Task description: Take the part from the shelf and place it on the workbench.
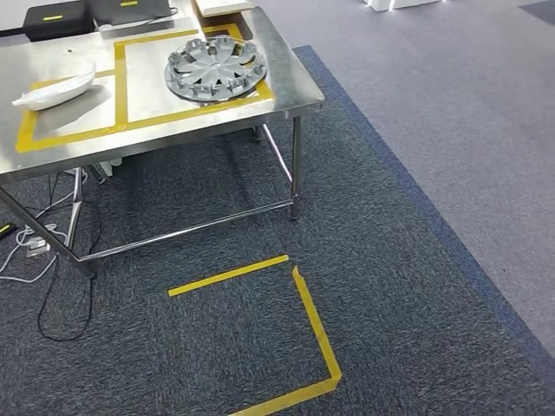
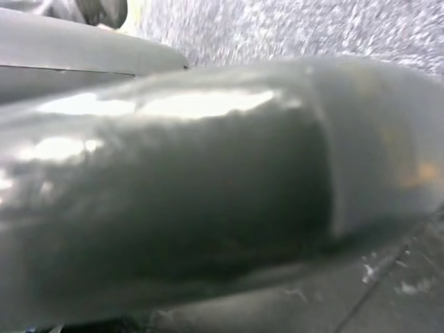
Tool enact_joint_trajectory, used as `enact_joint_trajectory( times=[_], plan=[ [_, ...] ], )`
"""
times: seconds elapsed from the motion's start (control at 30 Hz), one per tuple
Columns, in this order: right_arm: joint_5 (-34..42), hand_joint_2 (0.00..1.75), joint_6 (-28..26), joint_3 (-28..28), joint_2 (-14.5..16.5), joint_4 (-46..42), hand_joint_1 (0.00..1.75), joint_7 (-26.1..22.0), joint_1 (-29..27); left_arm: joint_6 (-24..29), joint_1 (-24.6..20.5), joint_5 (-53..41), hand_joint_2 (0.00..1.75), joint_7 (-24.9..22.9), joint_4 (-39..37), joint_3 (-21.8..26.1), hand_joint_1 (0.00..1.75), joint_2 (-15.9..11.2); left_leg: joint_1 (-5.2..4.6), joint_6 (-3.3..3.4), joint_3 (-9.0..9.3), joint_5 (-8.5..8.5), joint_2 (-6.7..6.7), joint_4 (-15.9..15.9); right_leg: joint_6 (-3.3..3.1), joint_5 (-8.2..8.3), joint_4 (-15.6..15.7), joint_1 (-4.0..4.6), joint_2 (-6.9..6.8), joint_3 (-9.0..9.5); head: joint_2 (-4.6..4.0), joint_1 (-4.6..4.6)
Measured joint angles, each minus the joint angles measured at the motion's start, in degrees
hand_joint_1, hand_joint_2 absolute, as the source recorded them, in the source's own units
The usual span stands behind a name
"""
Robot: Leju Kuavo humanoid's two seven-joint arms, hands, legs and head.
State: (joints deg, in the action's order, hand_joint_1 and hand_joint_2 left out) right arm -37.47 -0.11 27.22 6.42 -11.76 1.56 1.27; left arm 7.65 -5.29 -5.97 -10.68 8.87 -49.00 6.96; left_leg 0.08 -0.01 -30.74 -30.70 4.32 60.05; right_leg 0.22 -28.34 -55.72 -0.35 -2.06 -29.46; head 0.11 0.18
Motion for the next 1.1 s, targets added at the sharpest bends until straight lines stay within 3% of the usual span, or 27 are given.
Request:
enact_joint_trajectory(
  times=[0.07,0.1,0.13,0.17,0.2,0.27,0.3,0.37,0.43,0.5,0.57,0.6,0.63,0.67,0.7,0.77,0.83,0.87,0.93,1.0,1.07,1.1],
  plan=[
    [0.3,0.0,0.0,0.2,0.0,0.0,0.0,-0.6,0.0,0.0,0.0,-0.1,0.0,-0.3,0.0,-0.6,0.0,0.0,0.17,-0.35,-2.84,-4.38,-2.64,7.2,-0.51,0.64,0.0,-0.01,1.25,-0.57,0.0,-0.12],
    [0.8,0.0,-0.1,0.5,0.0,0.0,0.0,-0.9,0.0,0.2,0.0,-0.2,0.0,-0.3,0.0,-0.8,0.0,-0.1,0.19,-0.38,-4.27,-5.95,-3.25,10.9,-0.6,0.89,-0.1,0.06,1.96,-0.91,0.0,-0.11],
    [1.6,0.0,-0.3,0.9,0.0,0.0,0.0,-1.4,-0.1,0.4,0.0,-0.4,0.0,-0.4,0.0,-1.0,0.0,-0.1,0.18,-0.33,-5.08,-6.45,-3.52,13.1,-0.61,1.06,-0.2,0.13,2.69,-1.18,0.0,-0.1],
    [2.8,0.0,-0.4,1.4,0.0,0.0,0.0,-1.9,-0.2,0.8,0.0,-0.5,0.0,-0.4,0.0,-1.1,0.0,-0.1,0.16,-0.19,-4.99,-5.79,-3.66,13.3,-0.58,1.17,-0.4,0.2,3.45,-1.4,0.0,-0.09],
    [4.3,0.0,-0.5,2.2,0.0,0.0,0.0,-2.5,-0.2,1.5,0.0,-0.6,0.0,-0.3,0.0,-1.2,0.0,-0.1,0.15,0.06,-3.82,-4.01,-3.93,11.0,-0.54,1.24,-0.6,0.26,4.22,-1.56,0.0,-0.09],
    [6.6,0.0,-0.7,4.1,0.3,0.0,0.0,-3.3,-0.1,3.3,0.1,-0.3,0.0,0.0,0.0,-1.4,0.0,-0.1,0.17,0.74,-0.27,-0.05,-6.1,3.4,-0.33,1.35,-1.0,0.42,5.72,-1.86,0.0,-0.07],
    [7.2,0.0,-0.8,5.0,0.5,0.0,0.0,-3.3,0.0,4.1,0.1,0.2,0.0,0.2,0.0,-1.4,0.0,-0.1,0.21,0.98,1.09,1.07,-7.34,0.1,-0.13,1.45,-1.3,0.46,6.44,-2.14,0.0,-0.07],
    [7.3,0.0,-1.1,6.4,0.8,0.0,0.0,-2.4,0.1,4.5,0.2,1.9,0.0,0.1,0.0,-1.1,0.0,-0.2,0.15,1.19,1.82,1.27,-8.5,-2.2,0.52,1.8,-1.6,0.33,7.6,-2.9,0.0,-0.04],
    [7.0,0.0,-1.0,7.1,0.8,0.0,0.0,-1.6,-0.1,4.2,0.3,4.0,0.0,-0.3,0.0,-0.4,0.0,-0.1,0.13,1.48,1.72,1.68,-7.41,-2.6,1.24,2.11,-1.7,0.07,8.25,-3.64,0.0,-0.06],
    [6.7,0.0,-0.9,7.7,0.9,0.1,0.0,-1.3,-0.3,4.2,0.5,5.8,0.0,-0.8,0.0,0.6,0.0,-0.1,0.38,2.0,1.51,2.29,-6.02,-3.1,1.81,0.52,-3.9,0.12,6.39,-5.17,0.0,0.41],
    [5.9,0.0,-0.7,7.9,0.9,0.1,0.0,-1.3,-0.1,4.6,0.8,8.1,0.0,-1.5,0.0,2.1,0.0,-0.1,0.47,2.26,1.14,2.58,-4.37,-3.2,2.31,-3.28,-10.2,0.09,3.71,-8.25,0.0,0.91],
    [5.5,0.0,-0.6,8.0,0.9,0.1,0.0,-1.3,0.1,4.8,1.0,9.0,0.0,-1.9,0.0,3.0,0.0,-0.2,0.45,2.27,0.95,2.64,-3.43,-3.2,2.59,-5.12,-14.1,-0.04,3.05,-9.94,0.0,1.02],
    [5.2,0.0,-0.5,8.0,0.9,0.1,0.0,-1.3,0.2,5.0,1.2,9.6,0.0,-2.2,0.0,3.8,0.0,-0.3,0.44,2.23,0.78,2.68,-2.51,-3.2,2.84,-6.22,-17.1,-0.18,2.67,-11.11,0.0,0.99],
    [4.9,0.0,-0.4,8.0,0.9,0.1,0.0,-1.2,0.2,5.2,1.3,9.7,0.0,-2.3,0.0,4.4,0.0,-0.4,0.45,2.17,0.65,2.72,-1.65,-3.2,3.06,-6.3,-18.3,-0.36,2.37,-11.32,0.0,1.01],
    [4.7,0.0,-0.3,8.0,1.0,0.1,0.0,-1.1,0.1,5.5,1.4,9.9,0.0,-2.3,0.0,4.7,0.0,-0.5,0.47,2.1,0.58,2.75,-0.92,-3.2,3.24,-5.34,-17.2,-0.56,2.03,-10.31,0.0,1.03],
    [4.2,0.0,0.0,8.0,1.0,0.1,0.0,-0.8,0.0,5.9,1.4,11.6,0.0,-1.7,0.0,5.6,0.0,-0.9,0.47,1.76,0.67,2.72,0.26,-3.1,3.43,-1.91,-9.5,-0.84,0.05,-5.47,0.0,1.06],
    [4.1,0.0,0.6,8.0,1.0,0.1,0.0,-0.5,0.6,6.3,1.4,15.6,0.0,-0.9,0.0,7.8,0.0,-1.5,0.19,1.01,0.75,2.59,1.37,-2.8,2.93,-0.26,-2.8,-0.64,-2.12,-1.59,0.0,1.11],
    [4.1,0.0,1.0,8.1,1.0,0.1,0.0,-0.4,0.9,6.3,1.4,17.4,0.0,-0.6,0.0,9.3,0.0,-1.7,0.04,0.62,0.75,2.58,1.96,-2.7,2.51,-0.23,-1.6,-0.47,-2.54,-1.05,0.0,1.1],
    [4.1,0.0,1.6,8.3,1.0,0.1,0.0,-0.4,1.0,6.4,1.4,18.8,0.0,-0.2,0.0,11.7,0.0,-2.2,0.04,-0.02,0.82,2.61,3.11,-2.7,1.58,-0.09,-1.4,-0.33,-1.42,-1.59,0.0,1.03],
    [4.0,0.0,1.9,8.5,1.0,0.1,0.0,-0.4,1.0,6.6,1.3,18.0,0.0,0.0,0.0,12.4,0.0,-2.5,0.33,-0.6,0.32,1.05,1.56,-0.9,0.77,0.26,-1.3,-0.41,-0.29,-1.79,0.0,0.89],
    [3.6,0.0,2.1,8.6,1.0,0.1,0.0,-0.4,1.1,6.2,1.4,17.7,0.0,0.7,0.0,12.7,0.0,-2.7,0.51,-0.96,-2.08,-2.77,-1.82,5.2,0.05,0.69,-1.2,-0.38,0.97,-1.86,0.0,0.71],
    [3.4,0.0,2.2,8.6,1.0,0.1,0.0,-0.4,1.3,5.5,1.5,17.8,0.0,1.3,0.0,13.0,0.0,-2.8,0.5,-0.95,-3.72,-4.61,-2.89,9.2,-0.21,0.86,-1.3,-0.27,1.74,-2.05,0.0,0.66]
  ],
)
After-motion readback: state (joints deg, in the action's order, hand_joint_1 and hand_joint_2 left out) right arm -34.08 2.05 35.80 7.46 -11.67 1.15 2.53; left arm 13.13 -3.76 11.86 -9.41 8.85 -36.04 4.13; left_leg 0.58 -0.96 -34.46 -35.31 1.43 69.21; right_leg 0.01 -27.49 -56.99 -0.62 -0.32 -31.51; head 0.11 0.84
